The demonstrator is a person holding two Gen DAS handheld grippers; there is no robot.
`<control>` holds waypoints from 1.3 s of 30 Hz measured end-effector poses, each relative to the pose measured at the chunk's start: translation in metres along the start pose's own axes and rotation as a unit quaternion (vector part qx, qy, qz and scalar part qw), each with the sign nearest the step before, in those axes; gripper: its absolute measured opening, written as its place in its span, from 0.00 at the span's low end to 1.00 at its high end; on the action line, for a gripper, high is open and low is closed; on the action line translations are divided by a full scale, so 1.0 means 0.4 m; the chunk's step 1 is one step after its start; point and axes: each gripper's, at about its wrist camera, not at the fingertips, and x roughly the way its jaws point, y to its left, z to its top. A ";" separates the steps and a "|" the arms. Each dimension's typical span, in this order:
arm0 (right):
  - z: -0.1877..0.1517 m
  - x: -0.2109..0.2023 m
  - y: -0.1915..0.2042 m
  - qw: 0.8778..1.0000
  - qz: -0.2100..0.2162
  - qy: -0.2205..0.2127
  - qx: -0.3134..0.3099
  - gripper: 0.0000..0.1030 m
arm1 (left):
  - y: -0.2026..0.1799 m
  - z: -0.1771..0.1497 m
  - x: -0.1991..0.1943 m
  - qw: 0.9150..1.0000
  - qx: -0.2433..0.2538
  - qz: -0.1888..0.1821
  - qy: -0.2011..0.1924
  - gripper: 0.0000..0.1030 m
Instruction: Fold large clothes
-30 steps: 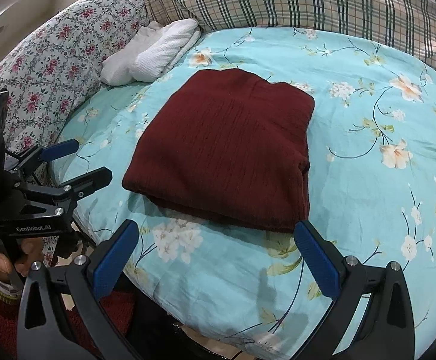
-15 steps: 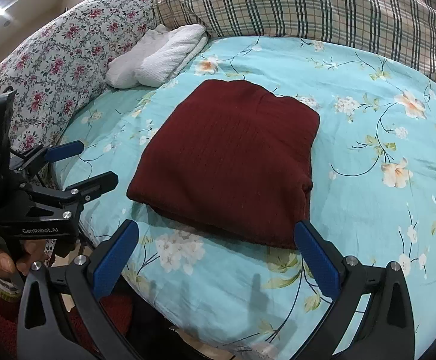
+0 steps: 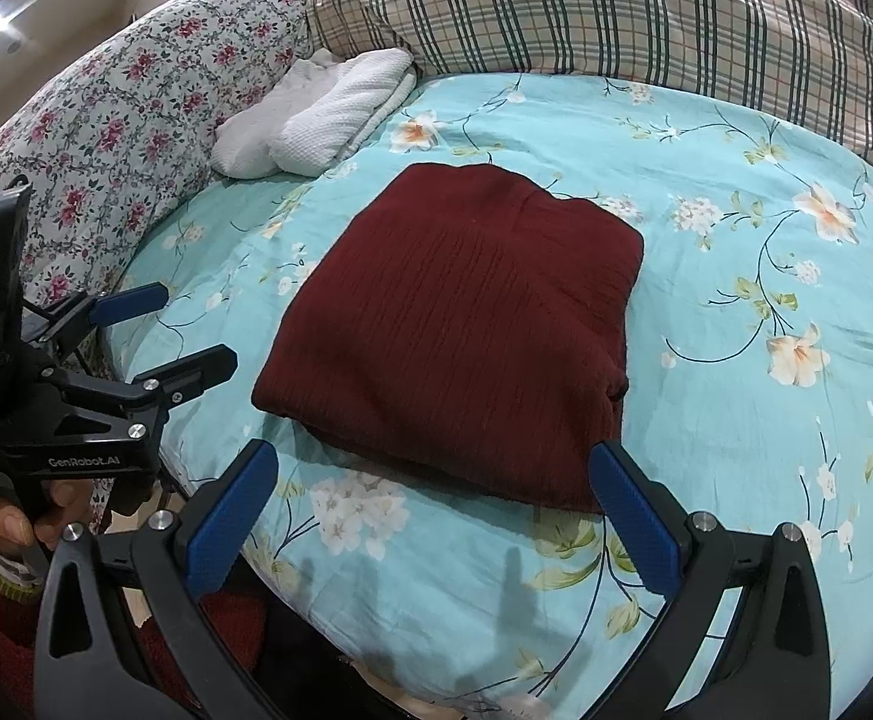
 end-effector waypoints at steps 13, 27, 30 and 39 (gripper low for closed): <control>0.003 -0.008 0.001 1.000 0.001 -0.006 0.004 1.00 | 0.001 0.008 0.007 1.000 0.003 0.001 0.000 0.95; 0.013 -0.010 0.001 1.000 0.002 -0.007 0.006 1.00 | 0.000 0.021 0.014 1.000 0.004 0.002 -0.002 0.95; 0.016 -0.007 -0.003 1.000 0.003 -0.005 0.010 1.00 | 0.001 0.022 0.018 1.000 0.002 0.005 -0.002 0.95; 0.038 0.005 -0.026 1.000 0.009 -0.005 0.017 1.00 | 0.003 0.036 0.025 1.000 0.004 0.007 -0.003 0.95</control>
